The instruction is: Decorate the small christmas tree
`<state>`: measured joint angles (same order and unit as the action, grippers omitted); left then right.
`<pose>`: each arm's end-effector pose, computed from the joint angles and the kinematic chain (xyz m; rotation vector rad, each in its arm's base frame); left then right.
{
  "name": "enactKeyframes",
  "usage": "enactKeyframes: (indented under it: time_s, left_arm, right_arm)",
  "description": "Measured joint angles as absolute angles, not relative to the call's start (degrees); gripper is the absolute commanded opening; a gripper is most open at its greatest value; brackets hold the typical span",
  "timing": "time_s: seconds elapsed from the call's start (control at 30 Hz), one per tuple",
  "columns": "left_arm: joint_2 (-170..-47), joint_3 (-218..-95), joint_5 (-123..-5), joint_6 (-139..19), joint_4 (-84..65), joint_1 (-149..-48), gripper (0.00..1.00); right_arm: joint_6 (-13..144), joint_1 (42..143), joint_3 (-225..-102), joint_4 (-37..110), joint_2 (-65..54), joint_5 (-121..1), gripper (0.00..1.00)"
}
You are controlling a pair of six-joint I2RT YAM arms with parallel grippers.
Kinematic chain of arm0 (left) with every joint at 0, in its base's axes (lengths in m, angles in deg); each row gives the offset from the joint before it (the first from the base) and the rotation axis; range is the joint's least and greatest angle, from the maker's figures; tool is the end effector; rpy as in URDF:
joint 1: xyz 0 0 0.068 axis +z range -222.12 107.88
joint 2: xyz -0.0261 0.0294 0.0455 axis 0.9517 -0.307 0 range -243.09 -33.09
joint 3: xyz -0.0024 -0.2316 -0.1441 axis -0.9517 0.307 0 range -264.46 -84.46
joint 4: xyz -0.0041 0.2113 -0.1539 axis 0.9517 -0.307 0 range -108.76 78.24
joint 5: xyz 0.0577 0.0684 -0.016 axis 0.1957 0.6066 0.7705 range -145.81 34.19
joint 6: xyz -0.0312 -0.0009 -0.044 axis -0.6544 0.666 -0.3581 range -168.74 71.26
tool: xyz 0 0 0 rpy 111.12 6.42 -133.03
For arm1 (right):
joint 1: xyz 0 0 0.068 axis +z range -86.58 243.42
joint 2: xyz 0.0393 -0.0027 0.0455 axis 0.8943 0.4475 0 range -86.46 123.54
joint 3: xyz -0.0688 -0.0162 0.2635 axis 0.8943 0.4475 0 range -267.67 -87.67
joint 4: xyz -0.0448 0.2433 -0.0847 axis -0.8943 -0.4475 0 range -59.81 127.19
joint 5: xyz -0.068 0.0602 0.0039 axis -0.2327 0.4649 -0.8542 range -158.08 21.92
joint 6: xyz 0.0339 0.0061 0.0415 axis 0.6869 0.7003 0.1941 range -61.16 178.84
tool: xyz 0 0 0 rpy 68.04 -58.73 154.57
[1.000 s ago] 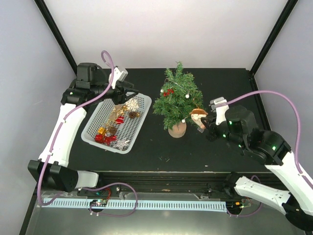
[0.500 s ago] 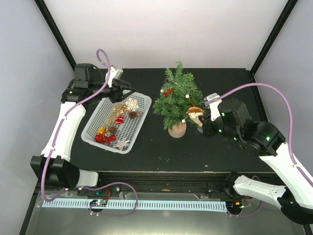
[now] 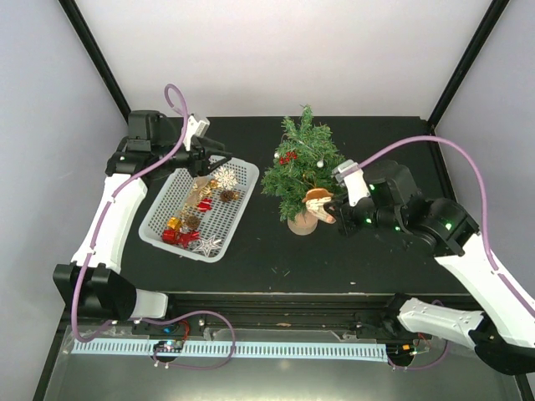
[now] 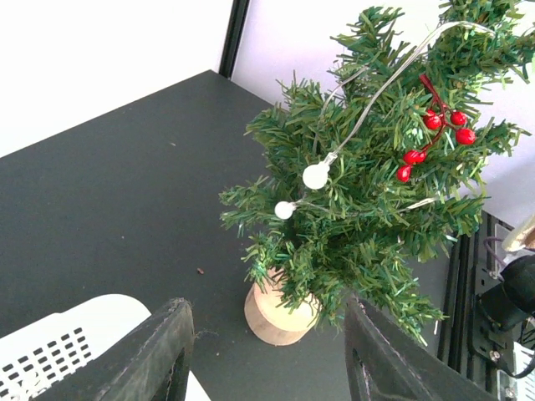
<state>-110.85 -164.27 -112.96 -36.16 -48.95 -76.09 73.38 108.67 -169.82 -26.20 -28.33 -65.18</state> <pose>0.2802 -0.0495 0.3865 0.8219 1.8409 -0.9779 0.1146 0.1183 0.4227 -0.6441 2.2401 0.6005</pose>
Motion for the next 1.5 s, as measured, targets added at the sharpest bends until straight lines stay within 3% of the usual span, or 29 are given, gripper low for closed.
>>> enactKeyframes:
  time_s: [0.57,1.5]
  left_arm:
    - [-110.87,-162.17,-115.89,-36.31,-47.82,-74.39,0.51]
    - [-111.24,-160.68,-119.78,-38.56,-45.13,-72.18,0.51]
  right_arm:
    - [72.42,100.76,-169.82,-24.46,-24.18,-56.51,0.01]
    - [72.23,97.31,-164.66,-22.31,-24.77,-52.38,0.01]
